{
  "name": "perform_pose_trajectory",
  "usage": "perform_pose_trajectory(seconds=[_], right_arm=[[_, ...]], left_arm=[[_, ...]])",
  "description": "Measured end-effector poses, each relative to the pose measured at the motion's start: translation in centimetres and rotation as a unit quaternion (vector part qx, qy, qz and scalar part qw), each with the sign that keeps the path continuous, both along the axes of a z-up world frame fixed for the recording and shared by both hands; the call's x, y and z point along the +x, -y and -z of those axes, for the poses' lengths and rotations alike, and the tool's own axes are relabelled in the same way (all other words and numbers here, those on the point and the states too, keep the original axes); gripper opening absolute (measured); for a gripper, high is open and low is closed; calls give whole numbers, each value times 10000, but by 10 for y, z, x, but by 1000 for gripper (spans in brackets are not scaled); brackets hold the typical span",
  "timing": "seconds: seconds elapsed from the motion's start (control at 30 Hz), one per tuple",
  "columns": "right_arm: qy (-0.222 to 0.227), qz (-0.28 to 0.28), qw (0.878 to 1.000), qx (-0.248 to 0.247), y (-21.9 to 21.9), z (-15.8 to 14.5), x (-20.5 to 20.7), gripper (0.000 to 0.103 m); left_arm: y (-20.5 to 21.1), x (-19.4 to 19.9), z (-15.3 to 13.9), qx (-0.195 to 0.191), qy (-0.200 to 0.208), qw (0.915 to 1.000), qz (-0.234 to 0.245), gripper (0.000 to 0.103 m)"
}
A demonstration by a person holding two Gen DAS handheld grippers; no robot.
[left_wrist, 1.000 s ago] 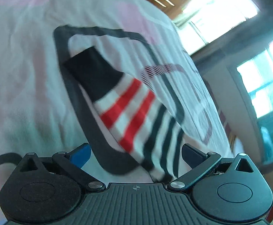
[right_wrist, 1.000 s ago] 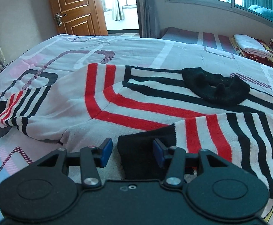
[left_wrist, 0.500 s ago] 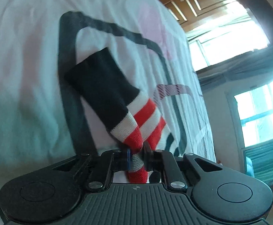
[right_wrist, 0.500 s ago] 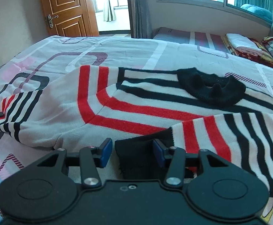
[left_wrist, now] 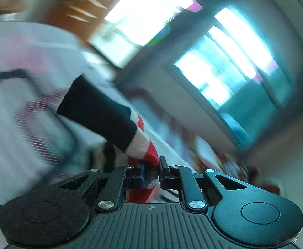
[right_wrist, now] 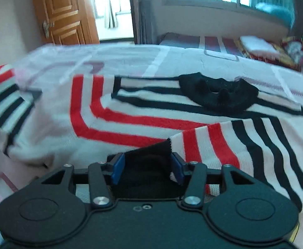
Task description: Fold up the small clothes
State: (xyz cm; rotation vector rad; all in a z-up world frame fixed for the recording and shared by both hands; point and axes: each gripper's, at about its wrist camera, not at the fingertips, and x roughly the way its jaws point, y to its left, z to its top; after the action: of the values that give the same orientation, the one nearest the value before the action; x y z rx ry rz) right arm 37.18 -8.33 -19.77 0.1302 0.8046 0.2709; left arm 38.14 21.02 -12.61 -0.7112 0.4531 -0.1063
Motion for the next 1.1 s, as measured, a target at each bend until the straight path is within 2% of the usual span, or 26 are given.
perform_pose_trajectory(seconds=[0.1,0.2,0.27,0.37,0.4,0.47,0.57,0.63,0.7,0.87,0.9,1.0,1.03,1.1], right_arm=[[-51,270,9984,504,23,-9,-5,48],[-98,584,9956,733,57,-15,-10,48],[-50,795,9944,692,81,-19,-17,49],[-44,1065,9926,588,118,-18,-28,51],[-97,1157,9912,629,132,-16,-32,51],[-195,1259,9889,768,152,-13,-38,53],[-224,1277,9867,981,170,-9,-43,58],[-246,1294,9845,1160,178,-8,-42,59],[-219,1277,9831,1291,182,-10,-43,61],[-154,1087,9859,1264,180,-17,-39,62],[-174,1026,9859,1307,179,-18,-37,63],[-301,882,9858,1400,175,-18,-36,63],[-340,852,9854,1435,175,-16,-36,64],[-408,824,9839,1533,174,-14,-34,65]], left_arm=[[73,21,0,191,-33,9946,1015,13],[146,30,13,398,-161,9807,1910,13],[195,36,31,674,-426,9652,2491,13],[248,38,55,1487,-856,9407,2927,13],[256,35,57,1639,-896,9378,2926,13],[265,24,47,1925,-717,9400,2723,13],[272,22,30,2026,-536,9393,2715,13],[280,9,22,2337,-369,9312,2774,13],[289,-2,18,2705,-218,9183,2881,13],[311,-9,15,2994,-269,8979,3216,13],[311,-13,14,3010,-272,8961,3251,13],[307,-25,8,3044,-187,8964,3216,13],[303,-26,6,3016,-206,8989,3171,13],[291,-23,6,2755,-399,9123,3002,13]])
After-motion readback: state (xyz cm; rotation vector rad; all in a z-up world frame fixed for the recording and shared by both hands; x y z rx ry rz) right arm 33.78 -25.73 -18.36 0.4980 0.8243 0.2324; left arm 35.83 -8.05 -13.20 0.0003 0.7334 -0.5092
